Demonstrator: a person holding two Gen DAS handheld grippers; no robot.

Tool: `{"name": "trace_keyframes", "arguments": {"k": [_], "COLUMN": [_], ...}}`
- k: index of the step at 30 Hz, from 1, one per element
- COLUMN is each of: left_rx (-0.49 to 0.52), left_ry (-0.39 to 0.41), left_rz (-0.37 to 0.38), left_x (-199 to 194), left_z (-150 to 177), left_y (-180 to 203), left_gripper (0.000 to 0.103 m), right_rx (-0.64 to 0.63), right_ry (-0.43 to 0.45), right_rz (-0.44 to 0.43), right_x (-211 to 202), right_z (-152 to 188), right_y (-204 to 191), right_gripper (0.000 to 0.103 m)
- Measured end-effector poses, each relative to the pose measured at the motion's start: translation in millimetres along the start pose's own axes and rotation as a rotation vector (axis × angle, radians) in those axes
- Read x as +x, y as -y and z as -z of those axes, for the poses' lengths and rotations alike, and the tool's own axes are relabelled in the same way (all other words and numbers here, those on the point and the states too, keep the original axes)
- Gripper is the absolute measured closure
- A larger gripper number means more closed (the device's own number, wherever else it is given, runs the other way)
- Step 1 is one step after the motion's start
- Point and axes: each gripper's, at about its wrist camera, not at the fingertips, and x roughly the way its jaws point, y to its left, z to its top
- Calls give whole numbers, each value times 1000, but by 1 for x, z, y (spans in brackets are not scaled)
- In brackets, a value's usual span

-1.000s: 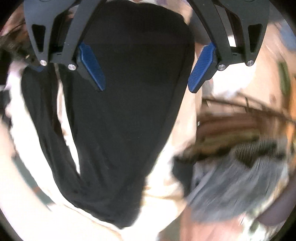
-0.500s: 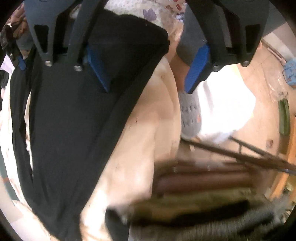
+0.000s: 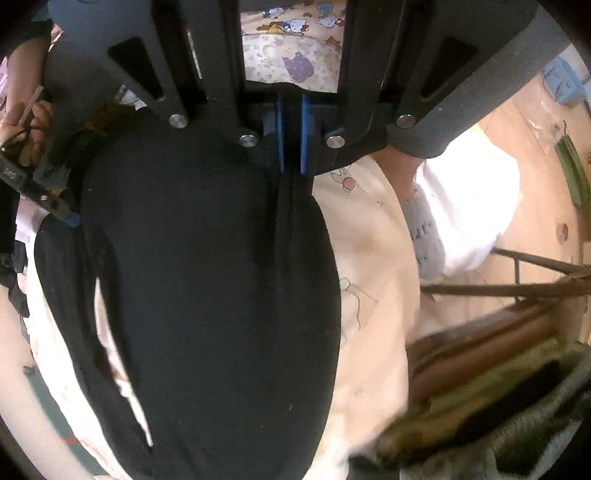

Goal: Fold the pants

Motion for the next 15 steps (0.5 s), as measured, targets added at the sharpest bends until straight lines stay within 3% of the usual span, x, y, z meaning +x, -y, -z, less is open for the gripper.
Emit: {"name": "trace_keyframes", "arguments": {"k": [5, 7, 10, 12, 13, 15], "left_rx": [-2, -22, -24, -11, 2, 19], "left_ry": [85, 94, 102, 109, 114, 133], "left_rz": [1, 5, 1, -3, -8, -12], "left_x": [-28, -29, -32, -36, -37, -40], "left_z": [5, 4, 5, 7, 7, 7], "left_y": [2, -3, -6, -2, 0, 4], "left_gripper": [99, 99, 99, 99, 99, 99], "right_rx": [-20, -35, -53, -47, -50, -84], "right_ry": [-30, -67, -96, -127, -141, -112], "right_rz": [23, 77, 87, 26, 20, 36], "right_x": [15, 24, 22, 19, 20, 16], "right_z": [-5, -5, 4, 12, 16, 21], "right_y": [-4, -4, -6, -7, -7, -10], "right_gripper": [57, 58, 60, 92, 99, 99]}}
